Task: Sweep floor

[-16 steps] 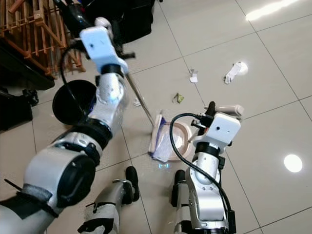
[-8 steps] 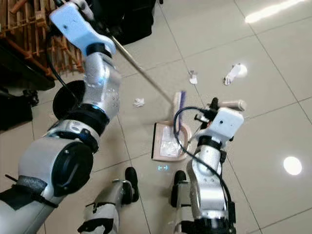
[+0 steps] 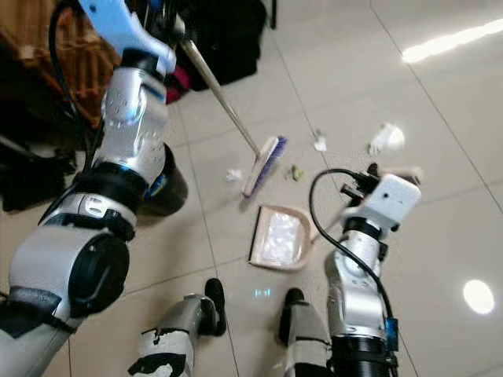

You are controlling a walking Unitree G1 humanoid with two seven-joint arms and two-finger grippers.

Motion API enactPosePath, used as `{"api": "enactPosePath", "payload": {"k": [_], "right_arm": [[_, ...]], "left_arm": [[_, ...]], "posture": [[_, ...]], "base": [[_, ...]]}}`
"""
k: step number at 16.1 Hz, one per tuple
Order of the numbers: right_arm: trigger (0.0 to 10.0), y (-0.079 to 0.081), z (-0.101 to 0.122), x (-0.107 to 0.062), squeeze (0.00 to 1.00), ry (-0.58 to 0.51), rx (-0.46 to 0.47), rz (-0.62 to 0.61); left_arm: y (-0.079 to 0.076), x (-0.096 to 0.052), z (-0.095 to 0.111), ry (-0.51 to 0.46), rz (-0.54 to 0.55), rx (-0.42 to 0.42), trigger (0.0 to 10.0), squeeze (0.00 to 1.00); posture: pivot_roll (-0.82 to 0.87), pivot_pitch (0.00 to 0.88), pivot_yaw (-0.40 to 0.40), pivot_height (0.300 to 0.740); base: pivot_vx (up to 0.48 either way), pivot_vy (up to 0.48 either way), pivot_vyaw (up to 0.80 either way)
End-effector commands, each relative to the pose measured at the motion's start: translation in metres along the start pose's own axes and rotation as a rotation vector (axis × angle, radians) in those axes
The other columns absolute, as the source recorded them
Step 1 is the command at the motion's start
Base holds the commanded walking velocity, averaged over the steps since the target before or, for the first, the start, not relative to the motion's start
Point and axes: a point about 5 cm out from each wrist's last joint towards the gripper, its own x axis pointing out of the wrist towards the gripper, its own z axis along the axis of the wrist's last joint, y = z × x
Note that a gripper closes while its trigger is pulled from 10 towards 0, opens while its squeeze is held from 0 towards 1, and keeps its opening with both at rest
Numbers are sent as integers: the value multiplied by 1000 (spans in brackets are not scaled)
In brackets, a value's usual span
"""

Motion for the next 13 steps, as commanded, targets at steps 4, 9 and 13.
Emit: {"api": "enactPosePath", "payload": {"k": [4, 9, 13], "right_arm": [[10000, -22, -3, 5, 0, 41, -21, -20], [10000, -20, 24, 9, 0, -16, -10, 34], [10000, -10, 59, 10, 0, -54, -3, 118]], "left_arm": [[14, -37, -11, 71, -124, 83, 10000, 0], [27, -104, -29, 279, -215, 189, 10000, 0], [37, -169, -35, 500, -201, 236, 10000, 0]], "posture": [[-11, 161, 94, 740], [-24, 122, 81, 740], [-31, 118, 75, 740]], "base": [[0, 0, 0], [0, 0, 0], [0, 0, 0]]}}
